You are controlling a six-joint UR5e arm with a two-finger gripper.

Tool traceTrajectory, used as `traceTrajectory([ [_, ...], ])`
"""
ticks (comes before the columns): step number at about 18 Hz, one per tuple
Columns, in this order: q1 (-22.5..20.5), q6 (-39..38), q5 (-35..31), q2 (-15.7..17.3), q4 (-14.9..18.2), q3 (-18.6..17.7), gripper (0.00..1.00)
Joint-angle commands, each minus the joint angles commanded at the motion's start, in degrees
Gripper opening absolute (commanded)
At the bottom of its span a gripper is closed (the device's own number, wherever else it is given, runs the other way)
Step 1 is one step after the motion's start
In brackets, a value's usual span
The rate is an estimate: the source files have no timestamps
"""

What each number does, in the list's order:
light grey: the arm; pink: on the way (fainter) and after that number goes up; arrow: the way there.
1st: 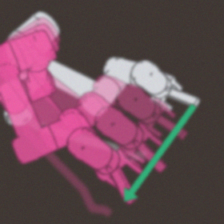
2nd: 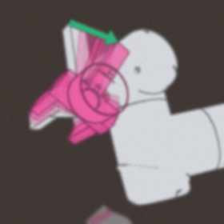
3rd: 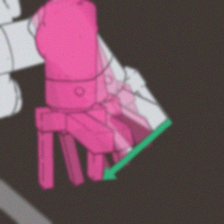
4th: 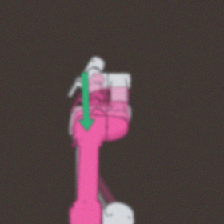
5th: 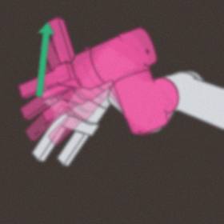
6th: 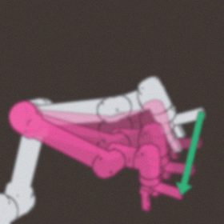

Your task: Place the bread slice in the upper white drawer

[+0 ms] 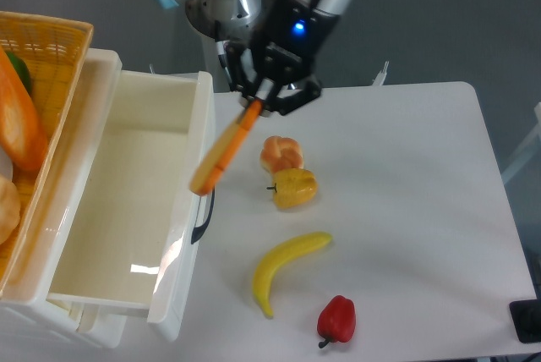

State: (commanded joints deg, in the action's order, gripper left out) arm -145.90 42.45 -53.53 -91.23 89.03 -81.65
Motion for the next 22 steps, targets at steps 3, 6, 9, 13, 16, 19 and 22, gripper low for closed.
traceTrajectory([
  [3, 1.3, -0.9, 0.7, 0.4, -0.2, -0.5, 0.06],
  [6, 1.7, -1.0, 0.8, 0.7, -0.4, -1.3, 0.06],
  [9, 2.5, -1.0, 0.7, 0.8, -0.5, -1.8, 0.08],
  [13, 3.0, -0.1, 0.7, 0.6, -1.3, -2.5, 0.46],
  [16, 3.9, -0.1, 0.5, 0.5, -5.6, -4.0, 0.80],
  [19, 4.3, -0.2, 0.4, 0.4, -6.6, -4.8, 0.90],
  [22, 4.6, 0.1, 0.5, 0.3, -6.8, -4.7, 0.98],
])
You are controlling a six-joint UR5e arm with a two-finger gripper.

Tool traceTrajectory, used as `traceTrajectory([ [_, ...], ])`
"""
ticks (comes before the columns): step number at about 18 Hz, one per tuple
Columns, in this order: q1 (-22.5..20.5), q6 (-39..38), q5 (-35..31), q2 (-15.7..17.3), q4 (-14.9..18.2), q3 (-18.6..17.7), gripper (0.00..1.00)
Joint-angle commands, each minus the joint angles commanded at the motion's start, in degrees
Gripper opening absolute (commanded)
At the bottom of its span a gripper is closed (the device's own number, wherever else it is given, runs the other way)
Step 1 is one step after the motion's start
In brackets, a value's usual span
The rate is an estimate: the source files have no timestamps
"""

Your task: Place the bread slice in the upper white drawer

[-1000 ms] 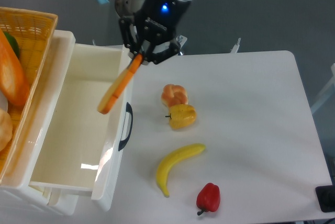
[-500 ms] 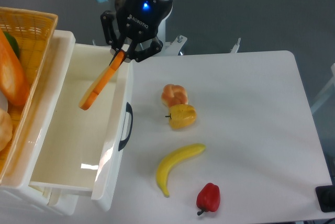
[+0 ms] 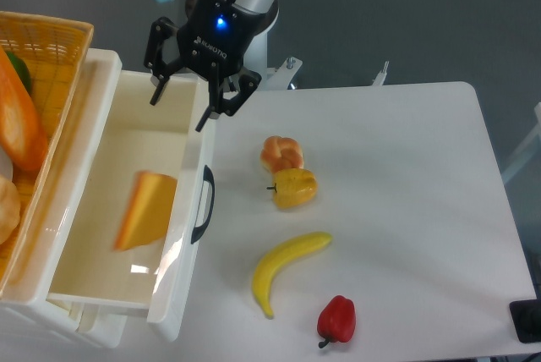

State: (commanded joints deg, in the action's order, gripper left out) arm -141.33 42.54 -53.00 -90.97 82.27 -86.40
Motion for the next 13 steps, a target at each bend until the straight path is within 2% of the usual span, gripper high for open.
traceTrajectory([
  [4, 0.0, 0.5, -0.2, -0.3, -2.5, 0.0, 1.00],
  [5, -0.1, 1.0, -0.3, -0.6, -4.0, 0.0, 1.00],
  [8, -0.7, 1.3, -5.7, -2.0, -7.7, 0.3, 1.00],
  [11, -0.9, 6.0, -11.8, -3.4, -8.3, 0.9, 1.00],
  [13, -2.0, 11.0, -13.6, -4.4, -8.3, 0.9, 1.00],
])
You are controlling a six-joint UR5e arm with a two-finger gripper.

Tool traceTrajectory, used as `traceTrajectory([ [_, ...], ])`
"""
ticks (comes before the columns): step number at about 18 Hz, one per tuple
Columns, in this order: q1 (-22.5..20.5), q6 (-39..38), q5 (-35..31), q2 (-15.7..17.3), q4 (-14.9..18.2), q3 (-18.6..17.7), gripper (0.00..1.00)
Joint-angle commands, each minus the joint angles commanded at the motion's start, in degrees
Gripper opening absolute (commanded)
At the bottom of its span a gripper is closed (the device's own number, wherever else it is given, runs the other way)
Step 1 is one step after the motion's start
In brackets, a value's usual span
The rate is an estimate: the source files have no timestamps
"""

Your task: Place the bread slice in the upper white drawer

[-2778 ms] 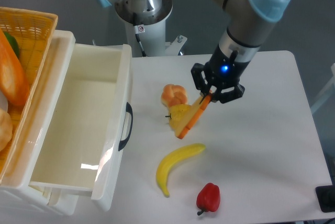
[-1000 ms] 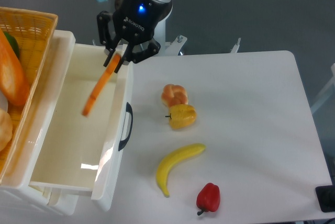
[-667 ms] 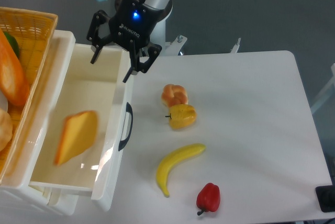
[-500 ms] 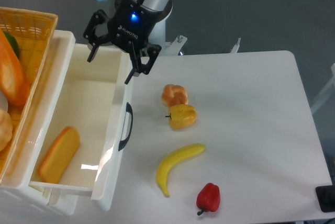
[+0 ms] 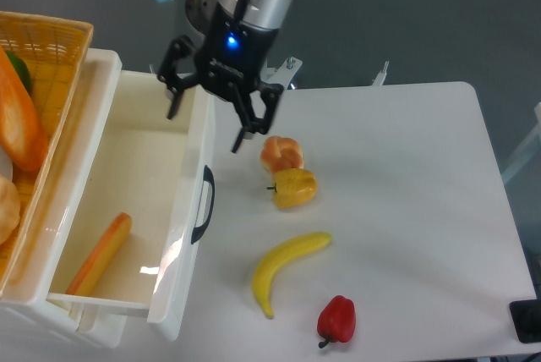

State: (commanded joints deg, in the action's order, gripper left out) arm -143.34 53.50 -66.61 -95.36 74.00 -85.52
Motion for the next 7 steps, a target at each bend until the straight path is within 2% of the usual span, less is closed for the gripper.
traceTrajectory([
  [4, -0.9, 7.7, -5.2, -2.1, -0.1, -0.1, 1.00],
  [7, -1.2, 8.9, -7.5, -3.3, -0.2, -0.5, 1.00],
])
